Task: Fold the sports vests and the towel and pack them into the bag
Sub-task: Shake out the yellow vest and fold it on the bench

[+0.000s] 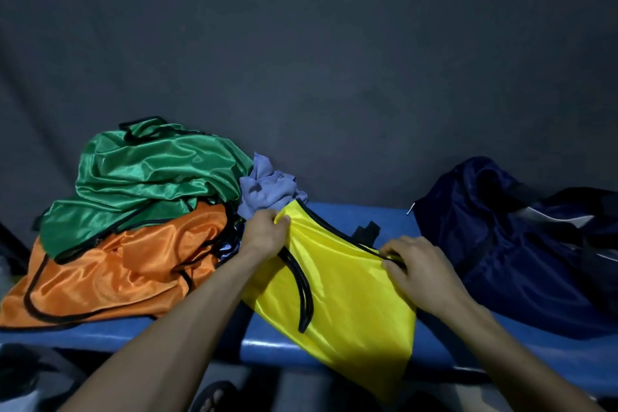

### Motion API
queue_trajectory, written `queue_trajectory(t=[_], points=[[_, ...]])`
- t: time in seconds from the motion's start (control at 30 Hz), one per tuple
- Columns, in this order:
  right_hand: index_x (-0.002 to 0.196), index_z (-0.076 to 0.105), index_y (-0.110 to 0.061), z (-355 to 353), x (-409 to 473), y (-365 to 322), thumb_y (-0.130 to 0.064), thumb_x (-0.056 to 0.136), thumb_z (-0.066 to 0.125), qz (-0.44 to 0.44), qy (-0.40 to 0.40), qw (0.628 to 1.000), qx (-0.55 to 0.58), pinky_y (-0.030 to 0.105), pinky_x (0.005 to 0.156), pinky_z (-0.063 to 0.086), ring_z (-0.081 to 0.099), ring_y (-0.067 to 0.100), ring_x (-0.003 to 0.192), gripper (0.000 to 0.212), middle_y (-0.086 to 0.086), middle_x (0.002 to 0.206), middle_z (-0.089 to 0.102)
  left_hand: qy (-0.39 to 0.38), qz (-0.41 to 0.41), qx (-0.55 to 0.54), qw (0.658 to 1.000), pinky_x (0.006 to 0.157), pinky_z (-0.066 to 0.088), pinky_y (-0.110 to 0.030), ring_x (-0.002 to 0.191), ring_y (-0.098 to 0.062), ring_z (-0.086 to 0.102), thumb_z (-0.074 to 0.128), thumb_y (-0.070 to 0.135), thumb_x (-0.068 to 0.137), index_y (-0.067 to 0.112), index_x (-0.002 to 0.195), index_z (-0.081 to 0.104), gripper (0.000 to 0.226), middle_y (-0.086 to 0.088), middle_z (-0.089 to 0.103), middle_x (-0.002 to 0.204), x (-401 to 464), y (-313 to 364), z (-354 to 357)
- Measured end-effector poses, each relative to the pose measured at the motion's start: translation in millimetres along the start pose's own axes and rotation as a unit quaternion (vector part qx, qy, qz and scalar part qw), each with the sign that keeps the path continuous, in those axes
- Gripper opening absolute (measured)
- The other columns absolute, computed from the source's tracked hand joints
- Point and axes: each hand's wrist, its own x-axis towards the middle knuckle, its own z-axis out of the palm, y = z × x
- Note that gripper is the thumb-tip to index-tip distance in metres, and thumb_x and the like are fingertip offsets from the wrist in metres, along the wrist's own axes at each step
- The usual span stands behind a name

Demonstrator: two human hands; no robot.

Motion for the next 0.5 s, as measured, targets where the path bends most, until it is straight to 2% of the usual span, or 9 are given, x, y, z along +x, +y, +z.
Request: queue_trajectory(t=[0.1, 0.27, 0.43, 0.5], points=[[0.108, 0.069, -0.027, 4, -1, 8, -0.027, 0.100, 0.060, 0.042, 0.008, 0.998, 0.034, 0.038, 0.089, 0.049, 0.058, 0.013, 0.099, 0.012, -0.014, 0.104, 0.067, 0.022, -0.006, 0.020, 1.000, 0.058, 0.034, -0.035, 0.070, -0.028, 0.053, 0.051, 0.030, 0.104, 0.008, 0.078, 0.052, 0.034, -0.005, 0.053, 0.068, 4, -2, 1], [0.108, 0.069, -0.022, 6, 0, 12, -0.019, 0.100, 0.058, 0.073, 0.006, 0.997, 0.029, 0.042, 0.090, 0.051, 0.063, 0.015, 0.096, 0.014, -0.008, 0.105, 0.070, 0.022, -0.013, 0.072, 0.997, 0.059, 0.033, -0.036, 0.071, -0.028, 0.051, 0.051, 0.029, 0.105, 0.012, 0.073, 0.045, 0.036, -0.005, 0.048, 0.068, 8, -6, 3], [0.112, 0.066, -0.023, -1, 0, 16, -0.023, 0.101, 0.054, 0.081, -0.021, 0.994, -0.065, 0.038, 0.089, 0.048, 0.052, 0.019, 0.104, 0.016, -0.004, 0.113, 0.059, 0.018, -0.001, 0.078, 0.997, 0.057, 0.032, -0.036, 0.066, -0.026, 0.050, 0.052, 0.028, 0.105, 0.008, 0.076, 0.049, 0.035, -0.006, 0.050, 0.067, 10, -12, 1], [0.109, 0.066, -0.020, -1, -2, 13, -0.021, 0.102, 0.052, 0.091, -0.020, 0.991, -0.091, 0.037, 0.082, 0.051, 0.053, 0.020, 0.100, 0.016, -0.003, 0.112, 0.057, 0.016, 0.006, 0.084, 0.996, 0.059, 0.033, -0.036, 0.067, -0.027, 0.051, 0.052, 0.028, 0.105, 0.006, 0.078, 0.052, 0.034, -0.006, 0.050, 0.067, 10, -13, 1]])
